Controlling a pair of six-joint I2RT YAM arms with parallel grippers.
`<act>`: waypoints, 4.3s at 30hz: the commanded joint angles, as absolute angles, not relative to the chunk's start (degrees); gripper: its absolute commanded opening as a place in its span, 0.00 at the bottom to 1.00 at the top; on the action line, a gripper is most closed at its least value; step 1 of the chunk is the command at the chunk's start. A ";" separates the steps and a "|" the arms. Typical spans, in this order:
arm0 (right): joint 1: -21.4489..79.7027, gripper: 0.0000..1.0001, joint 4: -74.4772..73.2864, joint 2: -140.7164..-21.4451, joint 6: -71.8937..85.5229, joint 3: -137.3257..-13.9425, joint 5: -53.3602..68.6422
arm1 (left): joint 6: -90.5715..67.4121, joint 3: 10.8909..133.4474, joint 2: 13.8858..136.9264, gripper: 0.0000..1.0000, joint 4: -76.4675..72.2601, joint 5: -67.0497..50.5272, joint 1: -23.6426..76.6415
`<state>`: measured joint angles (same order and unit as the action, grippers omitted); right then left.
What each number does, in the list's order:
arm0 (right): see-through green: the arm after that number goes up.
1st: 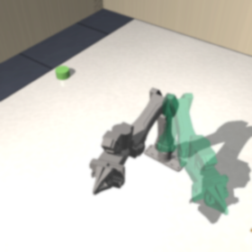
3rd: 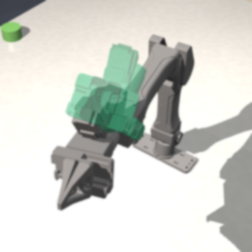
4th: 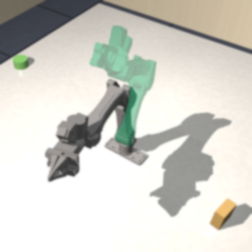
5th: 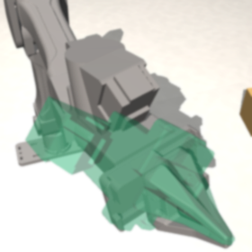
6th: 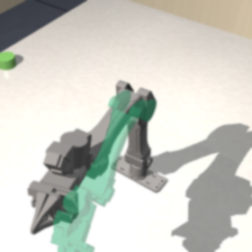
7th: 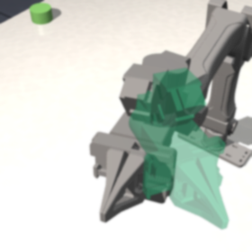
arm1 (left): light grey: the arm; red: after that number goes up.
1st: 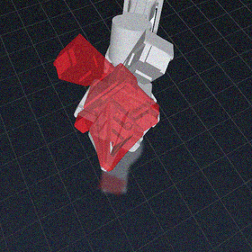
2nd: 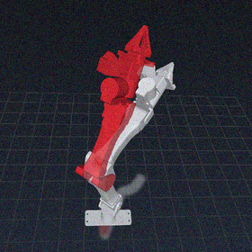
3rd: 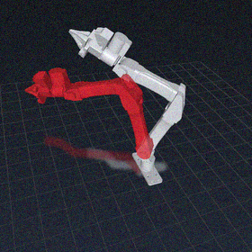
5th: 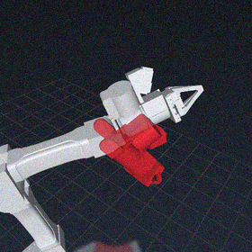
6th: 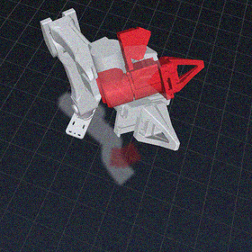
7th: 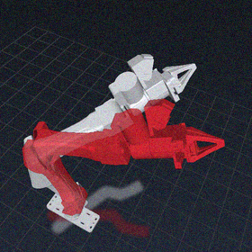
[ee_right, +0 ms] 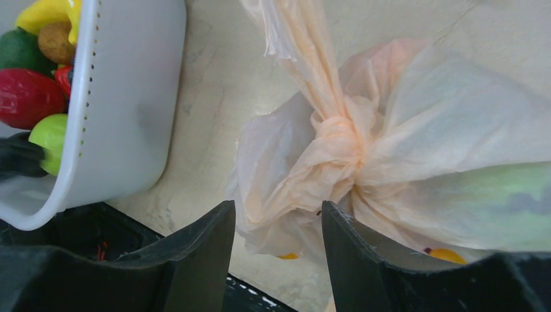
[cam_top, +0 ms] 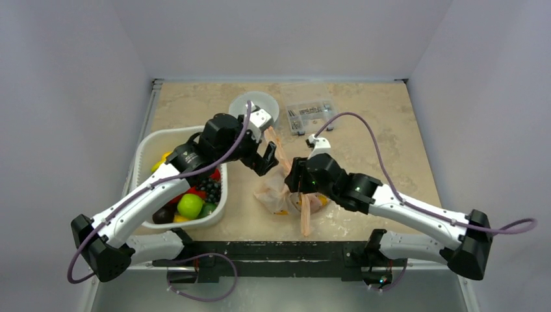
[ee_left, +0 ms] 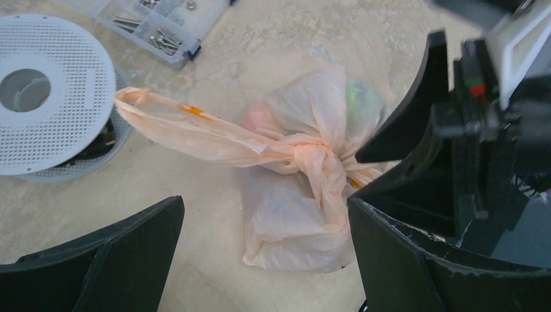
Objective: Take the fake fruits out of the plastic bag
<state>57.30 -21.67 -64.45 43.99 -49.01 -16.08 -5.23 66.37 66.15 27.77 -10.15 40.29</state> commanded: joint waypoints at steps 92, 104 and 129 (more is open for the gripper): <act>39.99 0.00 -19.22 -47.04 49.95 -36.08 -21.24 | -12.65 81.49 87.85 0.00 39.10 -2.94 43.26; 40.08 0.00 -13.49 -45.34 33.92 -36.36 -8.41 | -5.56 79.56 84.22 0.96 35.52 1.50 49.28; 39.83 0.00 -23.60 -43.99 41.50 -37.31 -23.15 | -1.73 84.65 92.09 0.00 41.13 16.58 53.01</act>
